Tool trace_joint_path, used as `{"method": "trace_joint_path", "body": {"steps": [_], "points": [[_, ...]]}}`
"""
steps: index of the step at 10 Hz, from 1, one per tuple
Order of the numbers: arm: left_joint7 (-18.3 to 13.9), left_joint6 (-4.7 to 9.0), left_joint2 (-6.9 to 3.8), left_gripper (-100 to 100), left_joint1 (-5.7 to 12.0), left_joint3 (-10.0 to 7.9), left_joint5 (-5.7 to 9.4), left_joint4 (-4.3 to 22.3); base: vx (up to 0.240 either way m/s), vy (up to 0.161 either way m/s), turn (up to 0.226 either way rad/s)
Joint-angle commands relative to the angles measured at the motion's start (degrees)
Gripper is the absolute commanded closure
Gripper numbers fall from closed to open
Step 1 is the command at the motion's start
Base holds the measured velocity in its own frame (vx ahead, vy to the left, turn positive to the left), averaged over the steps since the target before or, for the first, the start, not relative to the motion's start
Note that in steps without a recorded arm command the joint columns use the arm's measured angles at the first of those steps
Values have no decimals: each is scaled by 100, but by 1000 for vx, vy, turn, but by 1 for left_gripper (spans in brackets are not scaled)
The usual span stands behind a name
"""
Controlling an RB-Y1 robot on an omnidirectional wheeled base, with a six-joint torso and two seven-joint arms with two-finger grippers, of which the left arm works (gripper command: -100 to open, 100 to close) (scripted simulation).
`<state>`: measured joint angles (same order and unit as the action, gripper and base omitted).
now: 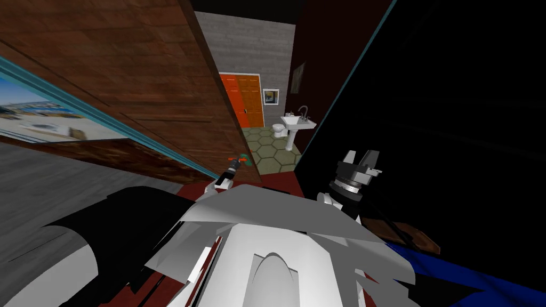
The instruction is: Pull the door open
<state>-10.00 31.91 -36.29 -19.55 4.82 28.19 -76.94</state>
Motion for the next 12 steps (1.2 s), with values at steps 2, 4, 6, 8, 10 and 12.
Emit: {"method": "trace_joint_path", "body": {"steps": [2, 4, 6, 8, 10, 12], "points": [[-61, 132, -96, 100, -106, 85, 22, -7, -112, 29, -91], [-107, 243, -181, 100, -184, 137, 43, -16, -187, 56, -141], [-196, 456, -344, 100, -332, 236, 85, -32, -230, 49, -167], [-278, 654, -495, 100, -470, 329, 123, -47, -245, 38, -169], [-305, 663, -525, 100, -469, 339, 127, -18, -160, 56, -96], [-381, 866, -640, 100, -588, 451, 129, 3, -195, 68, -173]]}}
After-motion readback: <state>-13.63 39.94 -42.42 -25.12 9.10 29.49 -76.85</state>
